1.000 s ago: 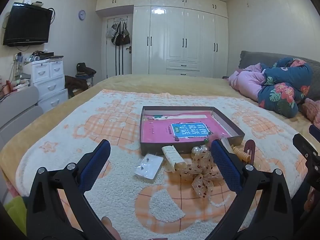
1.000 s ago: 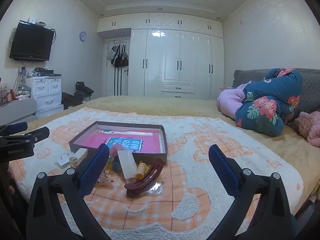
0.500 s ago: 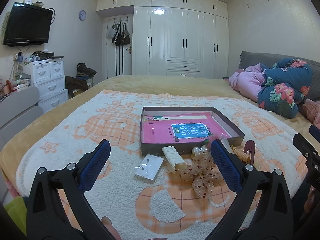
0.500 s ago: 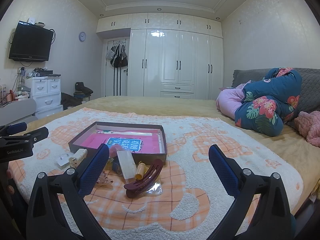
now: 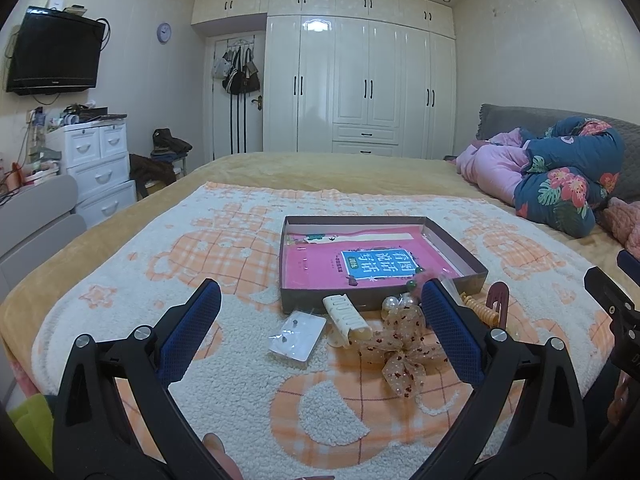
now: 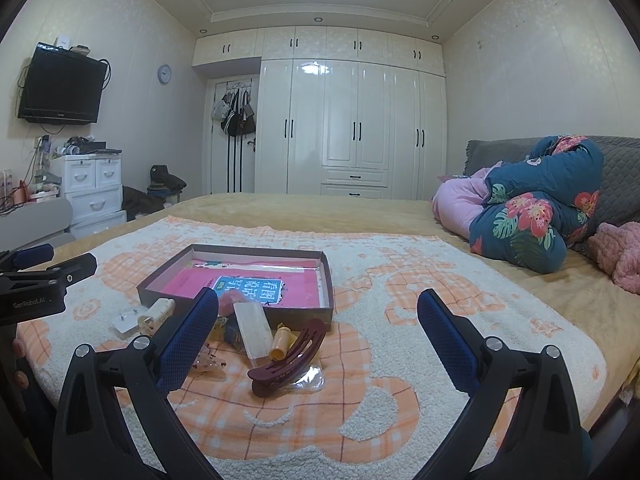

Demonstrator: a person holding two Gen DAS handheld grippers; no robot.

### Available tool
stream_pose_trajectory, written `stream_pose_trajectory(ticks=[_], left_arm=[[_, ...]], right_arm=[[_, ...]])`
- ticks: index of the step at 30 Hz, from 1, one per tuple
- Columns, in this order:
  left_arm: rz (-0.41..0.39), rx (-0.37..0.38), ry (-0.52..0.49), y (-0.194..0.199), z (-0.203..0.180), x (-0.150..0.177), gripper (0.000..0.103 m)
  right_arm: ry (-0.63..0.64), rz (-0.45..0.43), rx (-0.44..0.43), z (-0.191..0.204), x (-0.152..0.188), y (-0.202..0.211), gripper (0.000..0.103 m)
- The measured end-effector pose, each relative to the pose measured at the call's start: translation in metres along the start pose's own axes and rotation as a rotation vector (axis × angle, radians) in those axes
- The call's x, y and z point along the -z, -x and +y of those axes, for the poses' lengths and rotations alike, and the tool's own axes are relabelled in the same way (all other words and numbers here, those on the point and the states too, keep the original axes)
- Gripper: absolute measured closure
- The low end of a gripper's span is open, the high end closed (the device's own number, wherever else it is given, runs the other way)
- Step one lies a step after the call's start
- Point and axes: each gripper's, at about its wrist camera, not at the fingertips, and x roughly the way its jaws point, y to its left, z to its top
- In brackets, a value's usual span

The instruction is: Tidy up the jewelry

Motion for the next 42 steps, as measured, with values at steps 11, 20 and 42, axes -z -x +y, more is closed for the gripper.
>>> stream_pose_trajectory(ticks=[11,20,42], left_arm=[[0.004,0.004,0.004,-0.002,0.003,-0.003,0.011],[-0.003,0.002,0.001,0.002,-0.002,0.002,0.011],[0.031,0.012,0.044,-0.009,0.011,0.003,0.011]], right_arm=[[-0.001,-0.002,-0.001,0.000,0.001,0.000,0.006],[0.000,-0.005,-0.001,0.000,0.001,0.000,0.006],[0.074,0.033,-0.159,0.020,0.000,-0.012,0.006]])
